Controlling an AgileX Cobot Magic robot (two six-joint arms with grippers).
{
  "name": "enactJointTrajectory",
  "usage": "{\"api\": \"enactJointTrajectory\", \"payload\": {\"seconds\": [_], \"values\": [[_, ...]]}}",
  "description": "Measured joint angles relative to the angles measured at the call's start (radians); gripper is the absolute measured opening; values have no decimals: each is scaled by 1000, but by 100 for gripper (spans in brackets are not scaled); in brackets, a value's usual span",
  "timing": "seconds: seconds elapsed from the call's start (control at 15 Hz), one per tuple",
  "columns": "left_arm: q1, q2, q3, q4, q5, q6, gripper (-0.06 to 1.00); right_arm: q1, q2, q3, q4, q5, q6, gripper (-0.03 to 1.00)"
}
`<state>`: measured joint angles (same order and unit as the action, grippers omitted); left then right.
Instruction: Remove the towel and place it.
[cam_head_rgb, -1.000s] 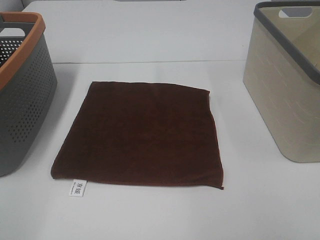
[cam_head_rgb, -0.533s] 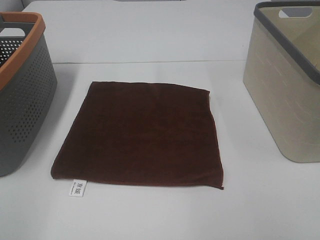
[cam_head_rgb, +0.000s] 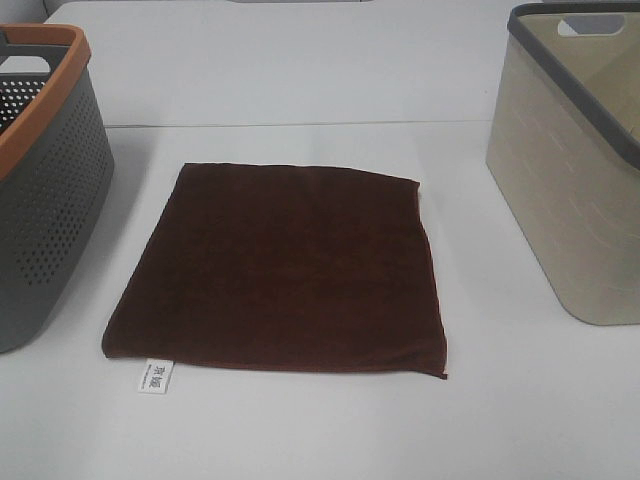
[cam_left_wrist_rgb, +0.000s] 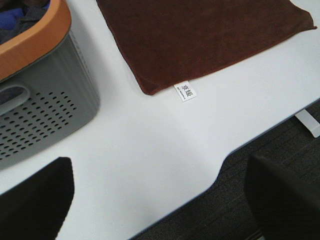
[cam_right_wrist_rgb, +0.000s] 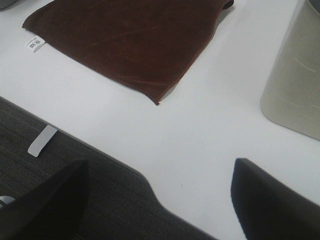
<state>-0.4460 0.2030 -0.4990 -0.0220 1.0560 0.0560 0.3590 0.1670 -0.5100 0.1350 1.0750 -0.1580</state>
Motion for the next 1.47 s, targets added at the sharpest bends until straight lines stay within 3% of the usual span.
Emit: {"api": "enactJointTrajectory", "payload": {"seconds": [0.13, 0.53, 0.87, 1.47], "values": [[34, -1, 0, -1, -1, 1, 87, -31, 0, 0, 4, 0, 0, 74], [370, -44, 0, -2, -2, 3, 87, -304, -11, 0, 8, -1, 0, 74], [384, -200, 0, -2, -2, 4, 87, -339, -109, 2, 9, -3, 0, 74], [384, -207, 0, -1, -2, 4, 87, -339, -174, 5, 11, -2, 0, 74]]}}
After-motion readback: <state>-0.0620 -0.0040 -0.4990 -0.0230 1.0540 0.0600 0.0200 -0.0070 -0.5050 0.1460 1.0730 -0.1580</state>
